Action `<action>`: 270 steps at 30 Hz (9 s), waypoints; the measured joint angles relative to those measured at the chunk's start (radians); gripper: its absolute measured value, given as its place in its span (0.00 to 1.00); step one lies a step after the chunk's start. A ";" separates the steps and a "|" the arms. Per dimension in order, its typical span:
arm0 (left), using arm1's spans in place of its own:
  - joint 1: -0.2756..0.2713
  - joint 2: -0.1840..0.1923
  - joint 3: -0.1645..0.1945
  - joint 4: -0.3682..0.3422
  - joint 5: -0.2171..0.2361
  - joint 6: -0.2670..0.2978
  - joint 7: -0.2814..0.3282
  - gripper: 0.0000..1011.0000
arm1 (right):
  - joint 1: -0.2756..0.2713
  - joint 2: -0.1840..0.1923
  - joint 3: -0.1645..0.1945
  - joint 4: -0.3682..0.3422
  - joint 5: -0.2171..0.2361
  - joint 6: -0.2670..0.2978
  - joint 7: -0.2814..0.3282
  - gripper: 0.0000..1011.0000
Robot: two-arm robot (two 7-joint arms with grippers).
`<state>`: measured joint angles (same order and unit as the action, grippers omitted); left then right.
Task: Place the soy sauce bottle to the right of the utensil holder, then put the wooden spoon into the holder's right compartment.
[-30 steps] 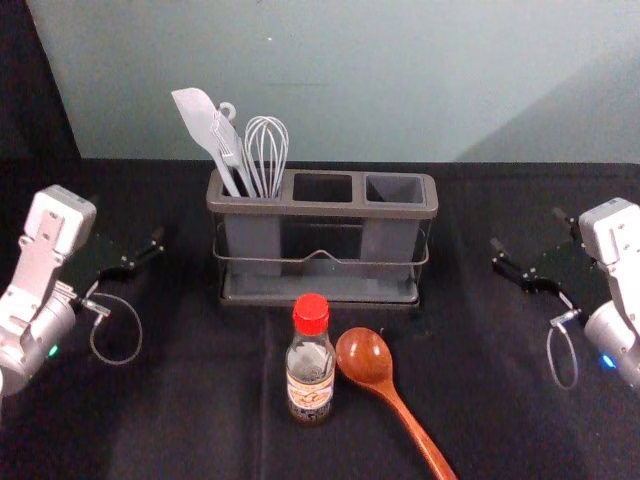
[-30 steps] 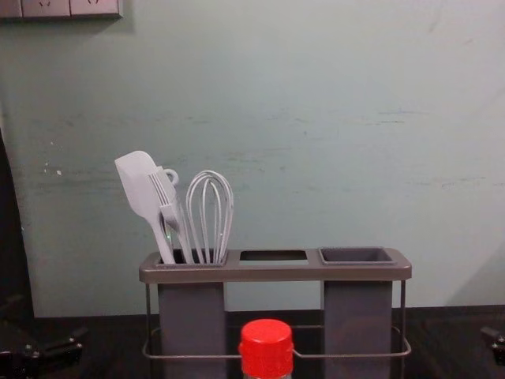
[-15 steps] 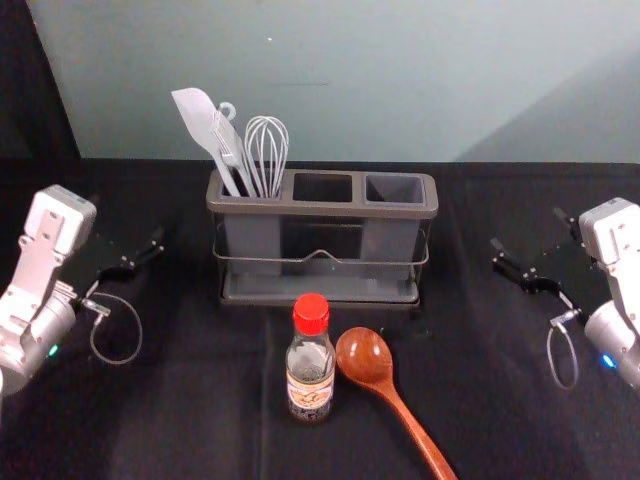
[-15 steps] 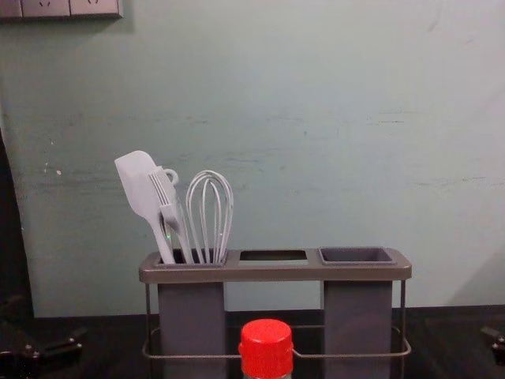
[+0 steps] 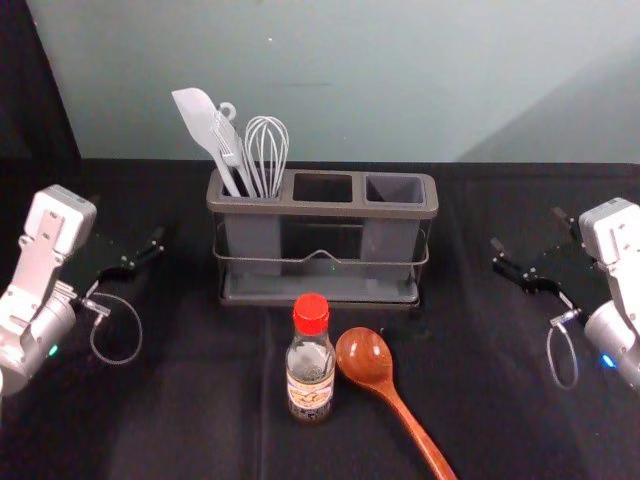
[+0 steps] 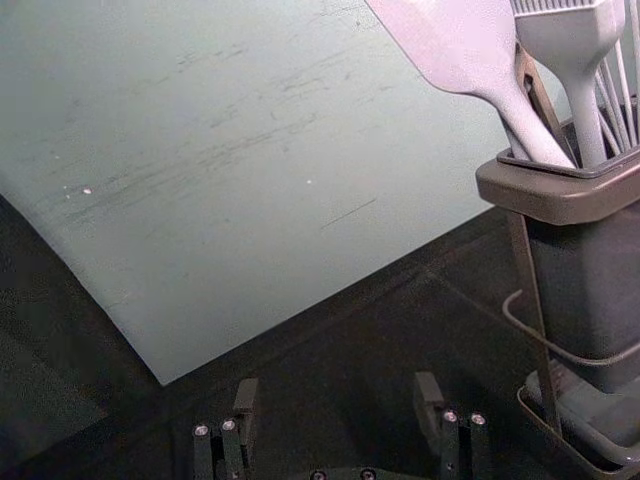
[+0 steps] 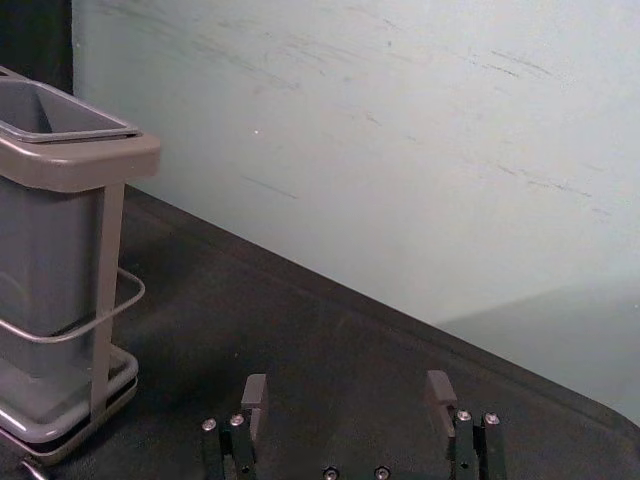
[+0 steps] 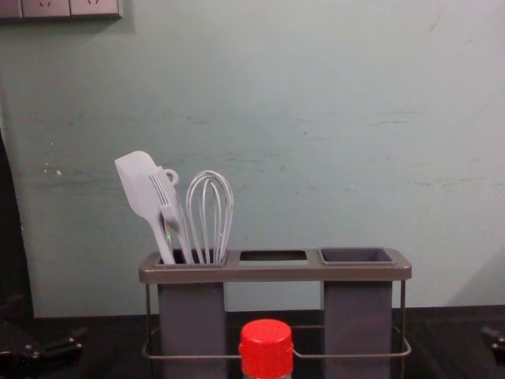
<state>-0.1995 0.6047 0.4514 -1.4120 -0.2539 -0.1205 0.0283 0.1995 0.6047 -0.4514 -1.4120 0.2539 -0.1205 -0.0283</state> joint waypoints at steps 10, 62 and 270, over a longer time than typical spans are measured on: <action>0.000 0.000 0.000 0.000 0.000 0.000 0.000 0.99 | 0.000 0.000 0.000 0.000 0.000 0.000 0.000 0.99; 0.000 0.000 0.000 0.000 0.000 0.000 0.000 0.99 | -0.214 0.048 0.068 -0.235 -0.032 -0.009 -0.044 0.99; 0.000 0.000 0.000 0.000 0.000 0.000 0.000 0.99 | -0.104 -0.275 0.297 -0.175 0.093 -0.156 0.419 0.99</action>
<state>-0.1995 0.6047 0.4514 -1.4120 -0.2539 -0.1205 0.0283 0.0960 0.3294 -0.1541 -1.5870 0.3464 -0.2763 0.3911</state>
